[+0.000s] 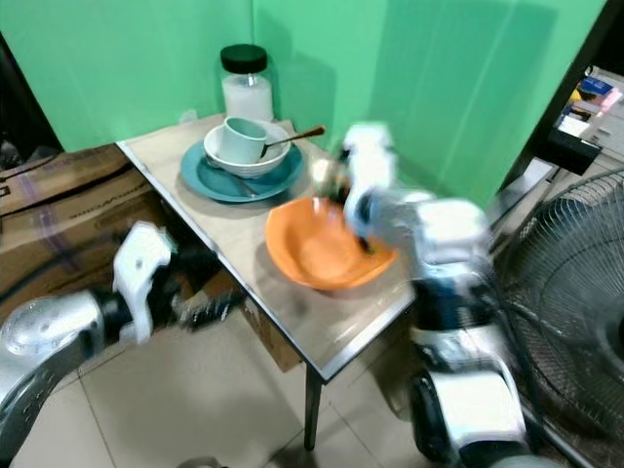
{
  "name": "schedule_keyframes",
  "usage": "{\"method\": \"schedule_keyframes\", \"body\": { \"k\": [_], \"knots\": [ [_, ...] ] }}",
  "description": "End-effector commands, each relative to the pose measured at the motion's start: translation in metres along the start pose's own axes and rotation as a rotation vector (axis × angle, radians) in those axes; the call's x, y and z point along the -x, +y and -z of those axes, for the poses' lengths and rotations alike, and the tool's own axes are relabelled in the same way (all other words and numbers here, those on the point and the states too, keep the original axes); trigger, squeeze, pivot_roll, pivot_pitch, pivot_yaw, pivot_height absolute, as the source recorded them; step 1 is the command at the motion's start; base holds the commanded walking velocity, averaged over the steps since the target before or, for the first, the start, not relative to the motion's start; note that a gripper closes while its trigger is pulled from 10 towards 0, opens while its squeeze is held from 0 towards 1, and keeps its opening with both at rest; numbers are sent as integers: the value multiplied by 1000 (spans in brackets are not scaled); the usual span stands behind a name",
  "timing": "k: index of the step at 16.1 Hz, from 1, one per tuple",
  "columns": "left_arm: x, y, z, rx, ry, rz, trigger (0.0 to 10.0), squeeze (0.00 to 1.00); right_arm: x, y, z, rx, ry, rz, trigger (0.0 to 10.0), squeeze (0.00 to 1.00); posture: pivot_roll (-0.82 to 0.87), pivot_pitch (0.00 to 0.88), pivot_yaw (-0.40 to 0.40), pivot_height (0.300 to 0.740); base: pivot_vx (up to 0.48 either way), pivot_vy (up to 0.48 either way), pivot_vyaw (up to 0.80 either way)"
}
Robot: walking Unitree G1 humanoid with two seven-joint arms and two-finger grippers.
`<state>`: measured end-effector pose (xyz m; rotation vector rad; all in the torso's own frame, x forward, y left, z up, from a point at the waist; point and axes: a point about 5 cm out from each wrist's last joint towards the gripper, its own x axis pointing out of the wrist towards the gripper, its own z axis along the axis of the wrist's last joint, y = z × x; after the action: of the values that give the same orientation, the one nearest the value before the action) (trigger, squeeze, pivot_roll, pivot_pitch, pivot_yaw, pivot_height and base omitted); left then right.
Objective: Setting the table
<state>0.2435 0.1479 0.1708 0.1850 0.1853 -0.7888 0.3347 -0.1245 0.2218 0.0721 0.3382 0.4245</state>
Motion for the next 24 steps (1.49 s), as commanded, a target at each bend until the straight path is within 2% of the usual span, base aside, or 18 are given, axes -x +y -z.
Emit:
{"method": "schedule_keyframes", "body": {
  "k": [1,2,3,4,6,7,8,10,11,13,14,15,17,19,22,24],
  "knots": [
    [-6,0,-13,-55,-51,-94,10000,0,32,-3,-2,21,-157,3,5882,0,72,0,1,740,0,0,0],
    [-8,-1,-15,-66,-60,-118,10000,0,41,0,0,17,-195,-8,10000,0,71,0,3,740,0,0,0],
    [-10,-3,-18,-69,-77,-151,10000,0,51,5,3,-13,-235,-27,10000,0,63,0,8,740,0,0,0],
    [-12,-5,-17,-63,-93,-204,10000,0,71,12,13,-14,-301,-16,10000,0,47,0,21,740,0,0,0],
    [-17,-9,-10,-49,-83,-234,10000,0,88,11,31,-20,-326,77,10000,0,28,0,40,740,0,0,0],
    [-17,-10,-10,-52,-89,-235,10000,0,90,10,33,-8,-331,107,10000,0,27,0,39,740,0,0,-519],
    [-19,-9,-9,-39,-103,-258,10000,0,93,3,41,-15,-339,190,10000,0,23,0,39,740,0,0,-800],
    [-26,-10,-8,-29,-98,-272,10000,0,95,-2,40,-31,-386,229,10000,0,26,0,40,740,0,0,-800],
    [-27,-10,-8,-25,-102,-276,10000,0,95,-3,40,-28,-402,241,10000,0,27,0,36,740,0,0,-800],
    [-23,-4,-2,-11,-97,-361,10000,0,89,-4,46,-60,-416,272,10000,0,39,0,19,740,0,0,-800],
    [-21,-2,-2,-17,-96,-389,10000,0,82,0,49,-61,-378,223,10000,0,56,0,0,740,0,0,-800],
    [-20,-2,-3,-18,-102,-399,10000,0,79,3,51,-47,-362,208,10000,0,58,0,-4,740,0,0,-800],
    [-10,11,5,17,-98,-515,10000,0,65,7,59,61,-311,201,10000,0,83,0,-47,740,0,0,-800],
    [-8,12,4,4,-93,-535,10000,0,62,5,62,90,-291,196,10000,0,102,0,-70,740,0,0,-800],
    [-3,14,8,-8,-88,-598,10000,0,54,0,72,44,-239,207,10000,0,116,0,-90,740,0,0,-800],
    [-6,17,5,-21,-89,-608,10000,0,52,0,71,2,-233,209,10000,0,110,0,-81,740,0,0,-800]
  ]
}}
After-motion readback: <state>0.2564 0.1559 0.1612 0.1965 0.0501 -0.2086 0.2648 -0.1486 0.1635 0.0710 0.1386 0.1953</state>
